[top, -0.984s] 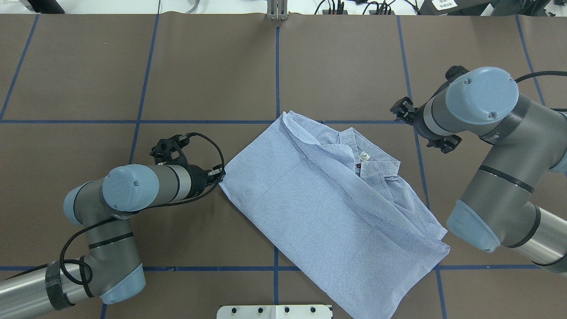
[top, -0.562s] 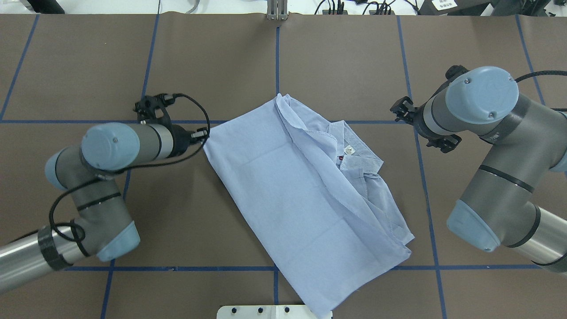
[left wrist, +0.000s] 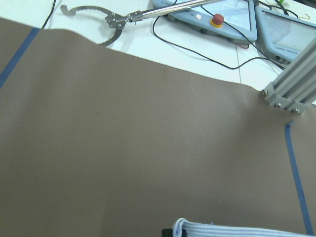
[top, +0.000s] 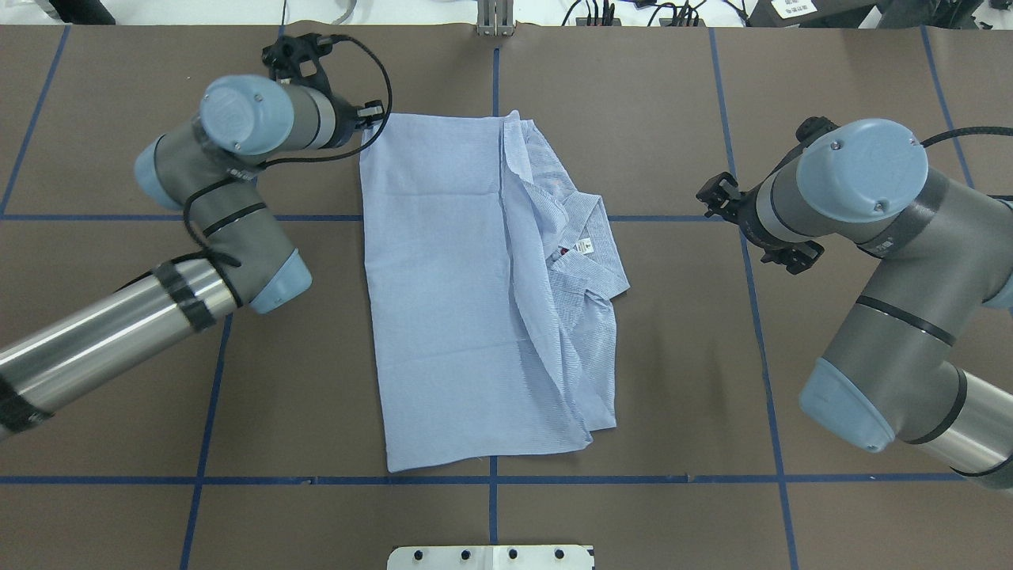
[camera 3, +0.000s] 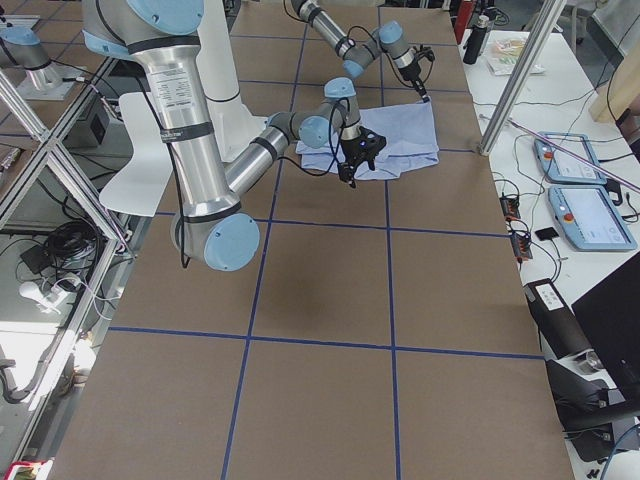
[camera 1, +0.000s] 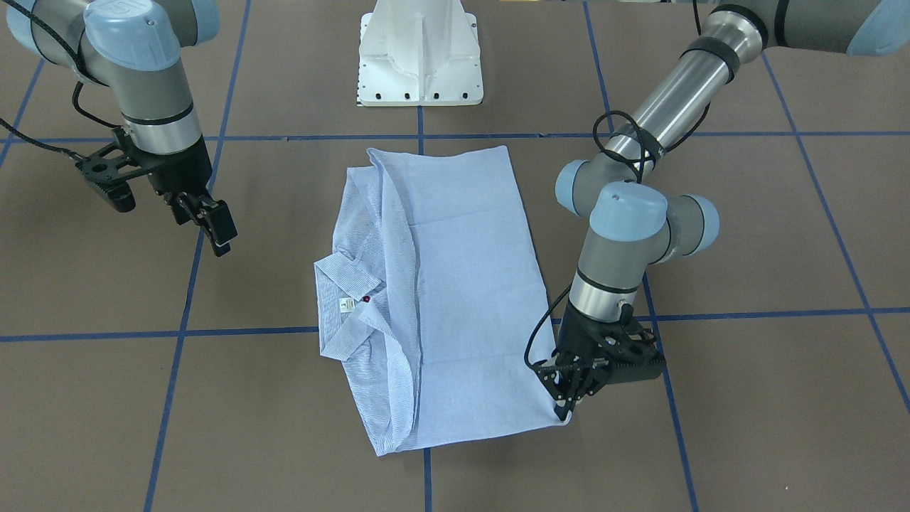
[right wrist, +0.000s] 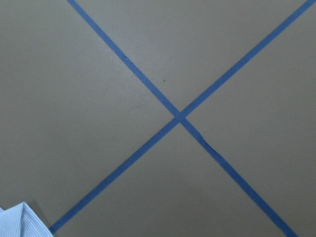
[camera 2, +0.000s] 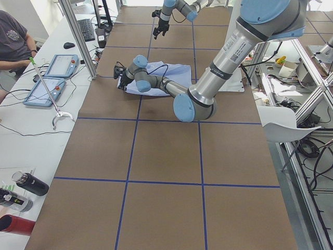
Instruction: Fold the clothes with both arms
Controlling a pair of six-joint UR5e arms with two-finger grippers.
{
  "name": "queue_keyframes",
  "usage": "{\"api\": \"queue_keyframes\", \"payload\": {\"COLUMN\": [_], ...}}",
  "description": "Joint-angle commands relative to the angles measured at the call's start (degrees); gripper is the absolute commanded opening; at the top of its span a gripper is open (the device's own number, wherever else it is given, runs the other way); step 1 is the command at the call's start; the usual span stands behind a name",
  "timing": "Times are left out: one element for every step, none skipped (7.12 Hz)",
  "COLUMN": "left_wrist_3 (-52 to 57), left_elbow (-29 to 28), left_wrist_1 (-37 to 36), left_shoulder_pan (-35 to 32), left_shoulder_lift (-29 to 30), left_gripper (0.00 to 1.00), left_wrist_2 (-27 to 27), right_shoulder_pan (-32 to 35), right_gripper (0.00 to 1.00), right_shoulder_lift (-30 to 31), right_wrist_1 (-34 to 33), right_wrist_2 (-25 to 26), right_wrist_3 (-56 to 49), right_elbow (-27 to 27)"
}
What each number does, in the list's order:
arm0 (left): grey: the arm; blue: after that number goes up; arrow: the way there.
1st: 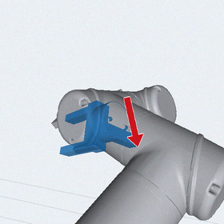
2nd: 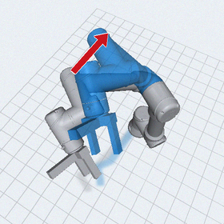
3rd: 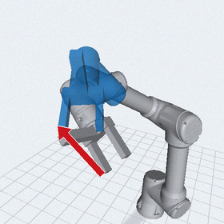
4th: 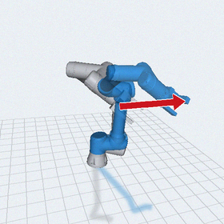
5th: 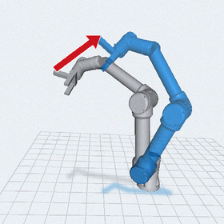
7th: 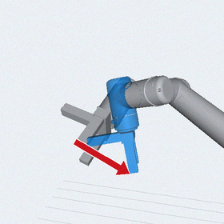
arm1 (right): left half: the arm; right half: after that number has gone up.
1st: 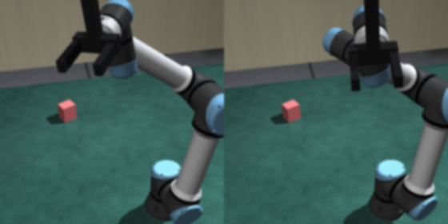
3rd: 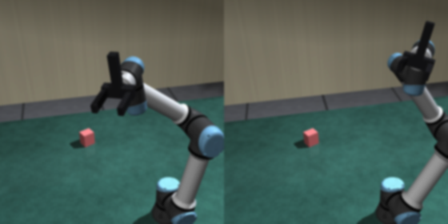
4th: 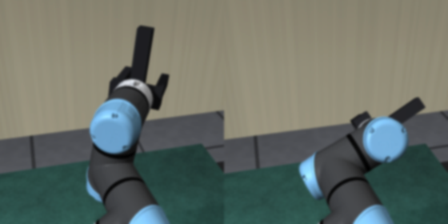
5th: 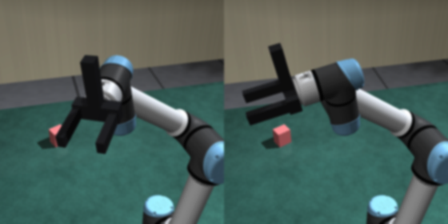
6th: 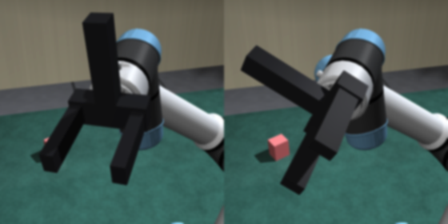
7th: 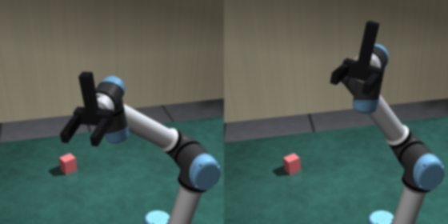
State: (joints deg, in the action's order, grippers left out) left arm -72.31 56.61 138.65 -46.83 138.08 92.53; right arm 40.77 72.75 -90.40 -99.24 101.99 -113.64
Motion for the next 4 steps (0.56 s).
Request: {"api": "queue_keyframes", "payload": {"left_wrist_3": [1.9, 2.7, 4.8, 5.4], "left_elbow": [-3.6, 2.0, 9.2, 19.4], "left_wrist_1": [1.7, 1.5, 1.2, 1.2], "left_shoulder_pan": [-1.9, -2.6, -4.7, -5.5], "left_shoulder_lift": [2.3, -1.5, -7.2, -15.9], "left_gripper": [1.00, 1.00, 1.00, 1.00], "left_wrist_2": [0.1, 2.5, 10.3, 12.8], "right_shoulder_pan": [-0.4, -1.2, -4.6, -10.3], "right_gripper": [1.00, 1.00, 1.00, 1.00], "right_shoulder_lift": [-2.0, -3.9, -7.0, -9.4], "right_wrist_1": [0.0, 0.1, 0.0, -0.7], "right_wrist_2": [0.3, 0.4, 1.8, 8.0], "right_wrist_3": [0.1, 0.1, 0.0, 0.0], "right_elbow": [0.3, 0.6, 1.6, 1.5]}}
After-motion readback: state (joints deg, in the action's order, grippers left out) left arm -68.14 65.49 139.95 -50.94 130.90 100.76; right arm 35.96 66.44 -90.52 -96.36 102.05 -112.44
